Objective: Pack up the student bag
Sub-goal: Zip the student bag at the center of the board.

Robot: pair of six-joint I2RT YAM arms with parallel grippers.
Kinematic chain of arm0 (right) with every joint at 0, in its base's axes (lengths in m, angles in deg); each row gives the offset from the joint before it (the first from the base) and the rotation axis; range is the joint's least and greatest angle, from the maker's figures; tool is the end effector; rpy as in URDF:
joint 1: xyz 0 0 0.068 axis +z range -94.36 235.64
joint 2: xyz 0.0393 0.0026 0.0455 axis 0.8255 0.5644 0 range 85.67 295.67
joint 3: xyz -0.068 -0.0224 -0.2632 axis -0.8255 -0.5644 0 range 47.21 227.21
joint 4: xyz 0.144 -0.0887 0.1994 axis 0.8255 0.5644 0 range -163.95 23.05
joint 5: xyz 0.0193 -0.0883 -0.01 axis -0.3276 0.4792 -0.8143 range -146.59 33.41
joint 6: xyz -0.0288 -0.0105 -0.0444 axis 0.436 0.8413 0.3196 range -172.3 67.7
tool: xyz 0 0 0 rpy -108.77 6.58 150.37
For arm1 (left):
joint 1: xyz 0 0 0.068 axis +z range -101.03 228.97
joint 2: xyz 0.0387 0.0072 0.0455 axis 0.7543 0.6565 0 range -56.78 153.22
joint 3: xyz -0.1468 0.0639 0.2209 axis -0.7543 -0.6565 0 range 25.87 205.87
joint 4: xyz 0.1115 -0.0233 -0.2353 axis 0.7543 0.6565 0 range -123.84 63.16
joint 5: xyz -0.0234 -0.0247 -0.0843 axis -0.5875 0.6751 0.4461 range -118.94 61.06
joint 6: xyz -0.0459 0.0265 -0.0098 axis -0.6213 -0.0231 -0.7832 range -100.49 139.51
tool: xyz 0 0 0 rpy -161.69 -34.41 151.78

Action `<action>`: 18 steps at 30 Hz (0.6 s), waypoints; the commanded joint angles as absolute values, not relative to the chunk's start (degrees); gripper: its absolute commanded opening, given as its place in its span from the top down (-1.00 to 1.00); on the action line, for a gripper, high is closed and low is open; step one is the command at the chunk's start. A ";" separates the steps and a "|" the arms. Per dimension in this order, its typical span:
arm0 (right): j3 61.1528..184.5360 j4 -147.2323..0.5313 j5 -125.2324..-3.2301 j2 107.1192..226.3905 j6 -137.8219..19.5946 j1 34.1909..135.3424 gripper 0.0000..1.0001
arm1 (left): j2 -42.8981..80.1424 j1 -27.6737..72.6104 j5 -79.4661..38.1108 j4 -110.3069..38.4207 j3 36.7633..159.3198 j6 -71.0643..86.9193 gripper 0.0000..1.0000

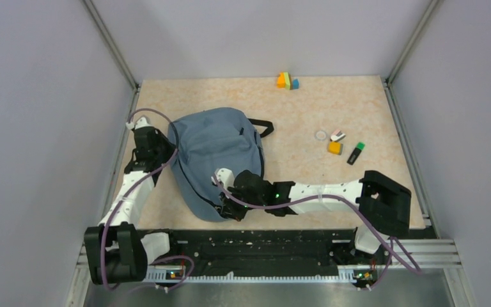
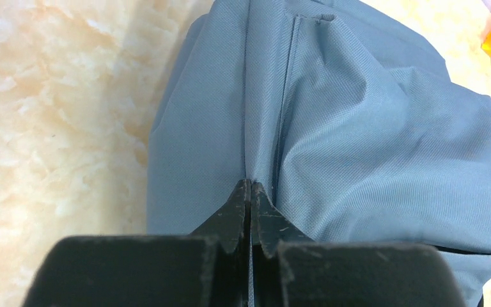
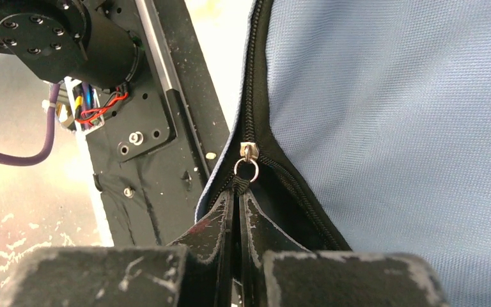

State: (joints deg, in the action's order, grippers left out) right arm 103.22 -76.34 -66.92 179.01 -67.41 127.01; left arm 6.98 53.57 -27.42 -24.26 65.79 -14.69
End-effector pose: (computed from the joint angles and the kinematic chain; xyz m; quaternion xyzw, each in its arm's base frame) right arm 0.1076 0.3393 0.2137 -0.4531 0.7592 0.3736 0.2807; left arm 0.2424 0.0186 0.2458 -0.2866 0.8326 -0.1323 0.4552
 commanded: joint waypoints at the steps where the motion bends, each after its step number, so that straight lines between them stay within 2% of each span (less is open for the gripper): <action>1: 100.82 -77.37 -68.70 176.73 -68.60 127.30 1.00 | 9.95 54.50 -26.73 -38.33 71.69 -12.47 1.00; 4: 100.72 -79.12 -66.92 176.54 -69.38 127.23 1.00 | 10.57 54.50 -23.64 -37.48 72.59 -11.08 1.00; 5: 100.92 -79.20 -66.43 176.55 -69.49 127.31 1.00 | 10.42 54.50 -22.61 -36.58 72.82 -10.72 0.93; 8: 101.45 -80.04 -65.42 176.56 -70.00 127.29 1.00 | 8.58 54.42 -21.61 -29.10 73.83 -11.87 0.25; 10: 101.84 -80.70 -64.86 176.61 -70.26 127.28 1.00 | 6.30 54.37 -22.61 -22.95 73.99 -12.96 -0.10; 13: 102.58 -81.44 -63.81 177.00 -70.54 127.25 1.00 | 1.23 54.24 -25.82 -13.04 72.57 -14.84 -0.25; 14: 102.81 -81.66 -63.52 177.27 -70.52 127.21 1.00 | -0.83 54.18 -26.79 -9.90 72.02 -15.04 -0.51; 18: 103.58 -82.94 -62.96 178.05 -70.59 127.27 1.00 | -8.65 53.86 -27.05 0.42 69.91 -16.40 -0.55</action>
